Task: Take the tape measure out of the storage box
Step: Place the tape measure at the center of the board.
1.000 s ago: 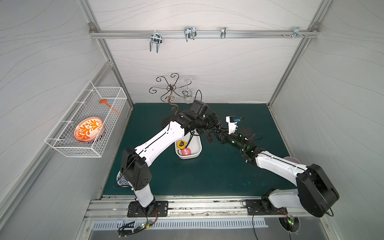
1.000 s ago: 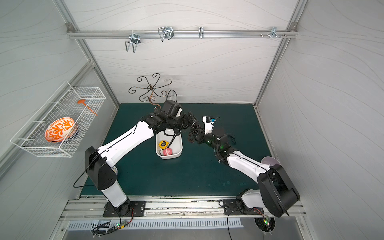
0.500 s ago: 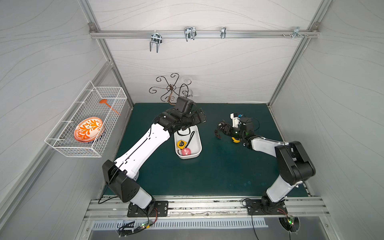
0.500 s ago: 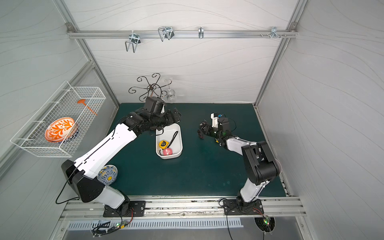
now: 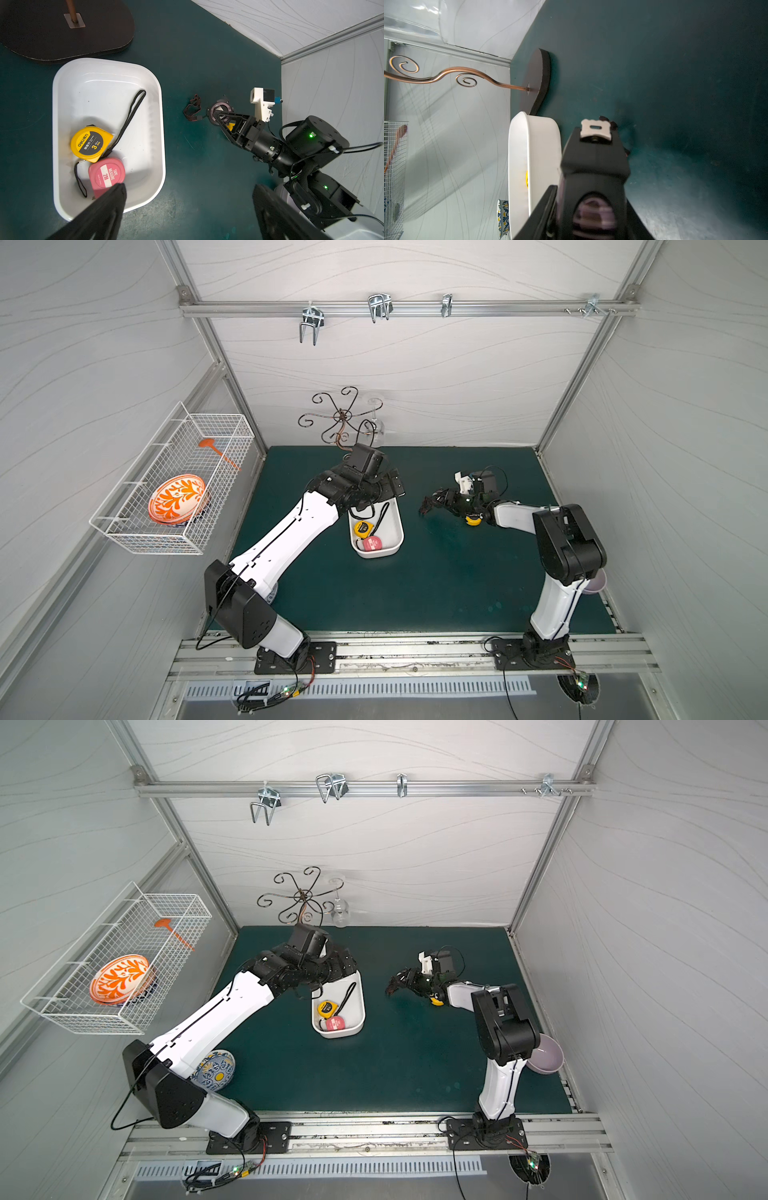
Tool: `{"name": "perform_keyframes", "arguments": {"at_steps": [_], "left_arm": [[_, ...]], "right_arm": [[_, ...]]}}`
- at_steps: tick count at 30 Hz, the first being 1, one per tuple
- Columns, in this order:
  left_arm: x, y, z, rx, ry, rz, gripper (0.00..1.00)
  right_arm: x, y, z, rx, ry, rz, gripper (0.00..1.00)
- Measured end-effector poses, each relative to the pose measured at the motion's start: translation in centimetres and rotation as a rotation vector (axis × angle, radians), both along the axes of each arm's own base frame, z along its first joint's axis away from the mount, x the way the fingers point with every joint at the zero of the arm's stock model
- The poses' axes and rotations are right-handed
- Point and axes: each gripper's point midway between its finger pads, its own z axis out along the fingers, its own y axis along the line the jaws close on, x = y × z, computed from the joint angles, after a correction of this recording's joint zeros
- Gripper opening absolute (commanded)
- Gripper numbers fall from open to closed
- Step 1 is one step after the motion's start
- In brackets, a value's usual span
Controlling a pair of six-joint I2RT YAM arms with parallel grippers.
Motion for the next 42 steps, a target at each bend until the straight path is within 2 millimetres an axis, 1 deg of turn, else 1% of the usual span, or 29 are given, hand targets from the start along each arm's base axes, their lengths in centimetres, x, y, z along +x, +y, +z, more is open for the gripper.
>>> {"name": "perform_keyframes", "arguments": {"at_steps": [6, 7, 8, 9, 10, 12, 15, 19, 23, 25, 28, 31, 34, 39, 42], "left_arm": [[0.0, -0.1, -0.1, -0.004, 0.005, -0.005, 1.0], [0.0, 0.0, -0.1, -0.005, 0.005, -0.005, 1.0], [0.0, -0.1, -0.1, -0.004, 0.006, -0.005, 1.0], [0.0, 0.0, -0.1, -0.004, 0.006, -0.005, 1.0], [0.0, 0.1, -0.2, -0.003, 0.007, -0.003, 1.0], [0.1, 0.1, -0.2, -0.001, 0.008, -0.002, 1.0], [0.2, 0.2, -0.5, 0.004, 0.012, -0.002, 1.0], [0.3, 0.4, -0.7, 0.007, 0.016, 0.002, 1.0], [0.4, 0.4, -0.8, 0.013, 0.016, -0.001, 1.0], [0.4, 0.5, -0.9, 0.02, 0.015, -0.007, 1.0], [0.5, 0.6, -1.5, 0.043, 0.022, -0.017, 1.0], [0.6, 0.9, -2.9, 0.094, 0.047, -0.033, 1.0], [0.7, 1.3, -4.9, 0.169, 0.081, -0.054, 1.0], [0.7, 2.4, -8.8, 0.323, 0.155, -0.108, 1.0], [0.6, 3.3, -11.2, 0.434, 0.205, -0.151, 1.0]], "right_arm": [[-0.5, -0.5, -2.0, -0.042, 0.097, -0.015, 0.19], [-0.5, -0.6, -2.1, -0.048, 0.108, -0.017, 0.21], [-0.6, -0.7, -2.2, -0.053, 0.118, -0.019, 0.31], [-0.6, -0.7, -2.2, -0.058, 0.126, -0.02, 0.38], [-0.6, -0.7, -2.2, -0.062, 0.132, -0.02, 0.41], [-0.7, -0.8, -2.3, -0.071, 0.142, -0.022, 0.55], [-0.8, -1.1, -2.5, -0.091, 0.159, -0.024, 0.73], [-1.2, -1.4, -2.9, -0.115, 0.186, -0.032, 0.85], [-1.5, -1.9, -3.1, -0.14, 0.197, -0.042, 0.93], [-1.8, -2.1, -2.9, -0.149, 0.195, -0.048, 0.97], [-2.4, -2.5, -2.0, -0.157, 0.18, -0.054, 0.99], [-3.0, -2.8, -0.5, -0.156, 0.154, -0.061, 0.99], [-3.2, -3.0, 1.7, -0.151, 0.107, -0.064, 0.99], [-4.0, -3.6, 5.5, -0.158, 0.017, -0.059, 0.99], [-4.6, -3.9, 6.9, -0.165, -0.02, -0.055, 0.99]]}}
